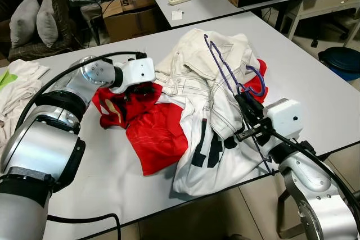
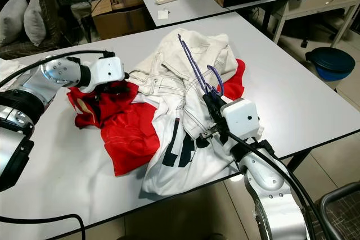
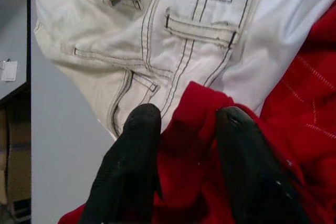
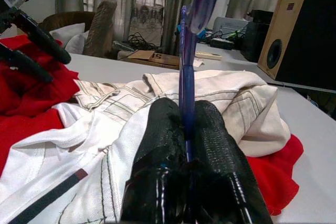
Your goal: Hang hanger
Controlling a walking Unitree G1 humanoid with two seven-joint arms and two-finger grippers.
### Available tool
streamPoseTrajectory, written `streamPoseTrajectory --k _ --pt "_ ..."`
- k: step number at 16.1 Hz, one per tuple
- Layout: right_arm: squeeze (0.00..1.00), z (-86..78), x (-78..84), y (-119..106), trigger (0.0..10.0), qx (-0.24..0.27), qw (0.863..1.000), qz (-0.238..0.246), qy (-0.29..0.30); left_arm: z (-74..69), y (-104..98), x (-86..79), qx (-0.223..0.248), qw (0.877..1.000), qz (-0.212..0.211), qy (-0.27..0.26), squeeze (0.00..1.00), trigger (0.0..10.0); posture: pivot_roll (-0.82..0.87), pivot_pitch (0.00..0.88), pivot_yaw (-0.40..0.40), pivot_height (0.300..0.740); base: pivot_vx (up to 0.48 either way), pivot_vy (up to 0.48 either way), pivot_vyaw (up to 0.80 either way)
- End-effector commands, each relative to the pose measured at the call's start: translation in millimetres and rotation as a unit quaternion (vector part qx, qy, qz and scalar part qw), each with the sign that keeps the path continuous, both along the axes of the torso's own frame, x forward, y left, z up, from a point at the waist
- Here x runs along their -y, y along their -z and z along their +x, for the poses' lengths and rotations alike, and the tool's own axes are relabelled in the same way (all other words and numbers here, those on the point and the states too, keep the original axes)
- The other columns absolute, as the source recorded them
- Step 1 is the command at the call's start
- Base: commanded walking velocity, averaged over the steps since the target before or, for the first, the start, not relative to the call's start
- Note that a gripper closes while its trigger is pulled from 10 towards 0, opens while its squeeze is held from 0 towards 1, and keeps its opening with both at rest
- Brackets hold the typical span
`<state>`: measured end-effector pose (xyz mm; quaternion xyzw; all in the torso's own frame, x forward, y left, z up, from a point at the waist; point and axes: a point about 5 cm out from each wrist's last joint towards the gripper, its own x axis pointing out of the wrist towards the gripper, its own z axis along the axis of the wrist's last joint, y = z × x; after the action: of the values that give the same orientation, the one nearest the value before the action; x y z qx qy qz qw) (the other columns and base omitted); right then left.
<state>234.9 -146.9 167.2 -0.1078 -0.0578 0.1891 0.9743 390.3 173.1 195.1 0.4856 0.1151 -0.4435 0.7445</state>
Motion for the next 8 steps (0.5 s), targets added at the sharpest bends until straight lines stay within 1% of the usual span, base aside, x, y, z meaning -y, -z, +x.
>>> streamPoseTrajectory --k 1,2,5,7,8 --pt "0.00 -1.9 -2.4 -2 10.0 -0.003 1.000 0.006 -0.014 3.0 -5 -2.0 0.017 1.000 0.023 -0.009 0.50 10.0 -0.01 0.000 0.125 0.740 0.000 0.000 0.00" --pt "0.00 -2.0 -2.3 -2 10.0 -0.003 1.000 0.005 -0.014 3.1 0 -1.9 0.019 0.999 0.034 -0.017 0.00 10.0 -0.01 0.000 0.124 0.740 0.000 0.000 0.00" --pt "0.00 -1.4 -2.9 -3 10.0 -0.001 1.000 0.004 -0.016 1.5 11 0.8 0.006 0.999 0.047 -0.020 0.00 10.0 -0.02 0.000 0.126 0.740 0.000 0.000 0.00" --pt "0.00 -1.2 -1.2 -4 10.0 0.001 1.000 0.003 -0.014 2.1 12 -0.5 0.006 0.998 0.059 -0.027 0.00 10.0 -0.03 0.000 0.131 0.740 0.000 0.000 0.00" --pt "0.00 -1.7 -0.9 -4 10.0 0.001 1.000 0.002 -0.014 2.6 11 -2.4 0.011 0.998 0.063 -0.031 0.00 3.0 -0.03 0.000 0.131 0.740 0.000 0.000 0.00"
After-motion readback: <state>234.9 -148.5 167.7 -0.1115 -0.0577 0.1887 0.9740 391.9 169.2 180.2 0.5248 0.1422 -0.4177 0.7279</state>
